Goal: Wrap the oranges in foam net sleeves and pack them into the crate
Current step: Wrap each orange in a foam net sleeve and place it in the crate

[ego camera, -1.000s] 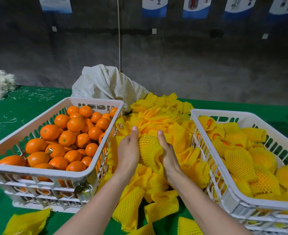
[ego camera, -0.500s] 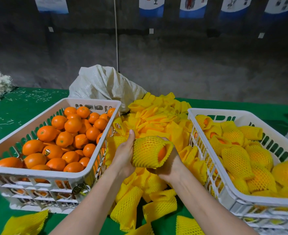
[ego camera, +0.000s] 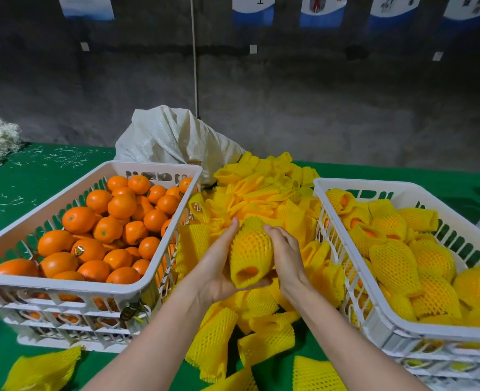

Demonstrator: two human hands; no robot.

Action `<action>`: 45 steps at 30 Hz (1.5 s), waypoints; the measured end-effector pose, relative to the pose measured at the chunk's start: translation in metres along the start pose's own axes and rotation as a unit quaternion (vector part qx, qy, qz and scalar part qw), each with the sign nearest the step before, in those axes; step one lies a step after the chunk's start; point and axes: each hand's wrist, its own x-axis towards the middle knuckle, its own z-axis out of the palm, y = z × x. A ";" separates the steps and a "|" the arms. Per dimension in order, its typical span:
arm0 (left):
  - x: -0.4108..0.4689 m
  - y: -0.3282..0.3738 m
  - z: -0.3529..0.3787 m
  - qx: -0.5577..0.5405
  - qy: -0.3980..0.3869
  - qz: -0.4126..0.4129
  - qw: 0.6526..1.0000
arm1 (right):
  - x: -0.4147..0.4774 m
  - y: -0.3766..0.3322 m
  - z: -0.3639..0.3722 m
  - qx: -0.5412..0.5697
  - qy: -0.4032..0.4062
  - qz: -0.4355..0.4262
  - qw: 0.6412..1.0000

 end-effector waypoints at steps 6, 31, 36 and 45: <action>-0.001 -0.002 0.004 0.072 -0.029 0.036 0.996 | 0.003 -0.001 -0.006 -0.052 -0.050 -0.051 0.996; 0.040 -0.029 0.086 0.007 -0.026 0.143 0.989 | -0.006 -0.020 -0.090 -0.194 -0.038 -0.282 0.939; 0.073 -0.065 0.143 0.210 0.036 0.276 0.937 | 0.038 -0.043 -0.162 -0.170 0.055 -0.273 0.945; 0.154 -0.094 0.192 0.759 0.022 0.337 0.558 | 0.171 -0.053 -0.256 -0.365 0.201 -0.169 0.893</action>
